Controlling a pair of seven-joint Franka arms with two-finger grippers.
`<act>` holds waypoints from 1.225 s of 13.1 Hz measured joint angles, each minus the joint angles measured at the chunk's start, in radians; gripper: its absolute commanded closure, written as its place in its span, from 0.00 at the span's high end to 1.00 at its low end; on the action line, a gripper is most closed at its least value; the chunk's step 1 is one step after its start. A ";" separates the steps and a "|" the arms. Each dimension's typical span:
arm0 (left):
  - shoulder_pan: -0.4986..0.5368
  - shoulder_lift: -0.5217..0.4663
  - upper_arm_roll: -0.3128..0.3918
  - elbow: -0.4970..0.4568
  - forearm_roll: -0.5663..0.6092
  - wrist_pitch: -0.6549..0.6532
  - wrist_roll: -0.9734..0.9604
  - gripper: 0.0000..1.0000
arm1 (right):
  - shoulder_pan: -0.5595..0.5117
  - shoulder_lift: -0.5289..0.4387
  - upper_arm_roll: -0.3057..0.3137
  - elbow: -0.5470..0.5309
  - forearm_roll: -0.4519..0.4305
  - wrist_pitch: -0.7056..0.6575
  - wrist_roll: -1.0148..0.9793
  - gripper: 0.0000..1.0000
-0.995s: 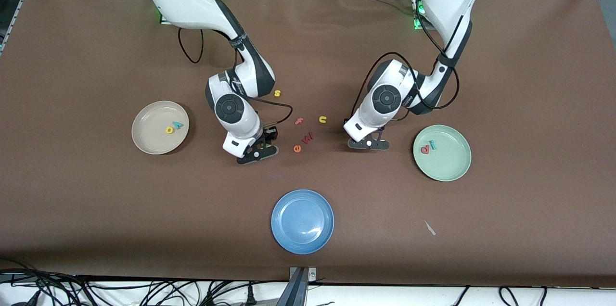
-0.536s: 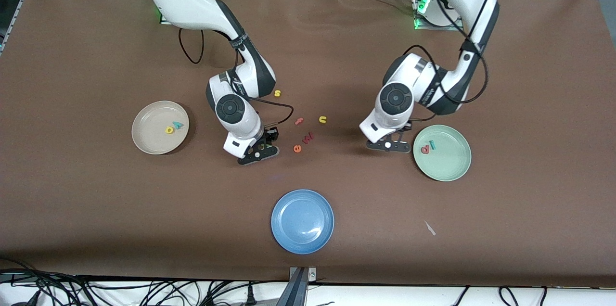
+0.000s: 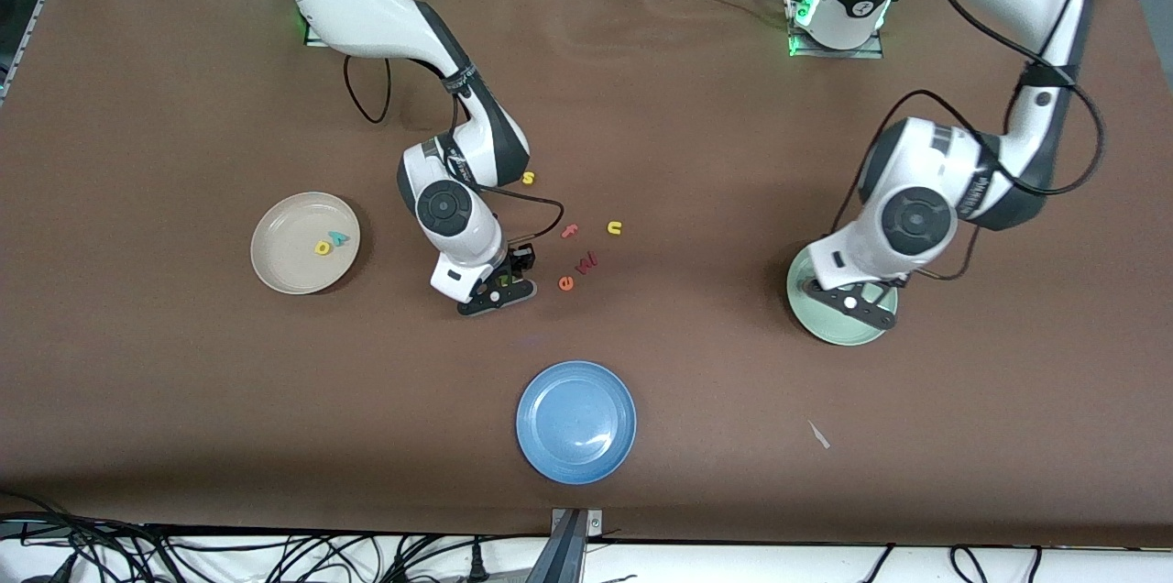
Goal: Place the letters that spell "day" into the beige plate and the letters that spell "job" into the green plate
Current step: 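Drop the blue o on the green plate with the left gripper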
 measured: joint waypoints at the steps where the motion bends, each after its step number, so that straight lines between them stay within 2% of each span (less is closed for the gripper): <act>1: 0.022 0.008 -0.001 0.000 -0.008 0.016 0.072 0.00 | 0.000 0.000 0.000 0.001 0.000 0.000 0.000 0.46; 5: 0.034 0.084 -0.008 -0.001 -0.032 0.112 0.216 0.00 | 0.000 0.000 -0.001 0.002 -0.001 -0.001 0.000 0.42; 6: 0.034 0.103 -0.010 -0.001 -0.032 0.124 0.221 0.08 | 0.000 0.000 -0.001 0.002 -0.001 -0.001 -0.001 0.41; 7: 0.034 0.118 -0.012 -0.001 -0.032 0.131 0.224 0.38 | 0.000 0.000 -0.002 0.002 -0.001 -0.001 -0.001 0.39; 8: 0.034 0.129 -0.013 -0.001 -0.032 0.141 0.227 0.99 | 0.001 0.000 -0.002 0.002 -0.001 -0.001 -0.001 0.37; 9: 0.034 0.135 -0.014 -0.001 -0.032 0.150 0.229 1.00 | 0.001 0.000 -0.002 0.002 -0.002 -0.002 -0.001 0.32; 12: 0.031 0.134 -0.020 0.004 -0.032 0.158 0.232 1.00 | 0.001 0.000 -0.004 0.004 -0.002 -0.002 -0.001 0.27; 16: 0.030 0.062 -0.034 0.043 -0.032 0.086 0.231 1.00 | 0.005 0.001 -0.004 0.005 -0.002 -0.002 0.000 0.21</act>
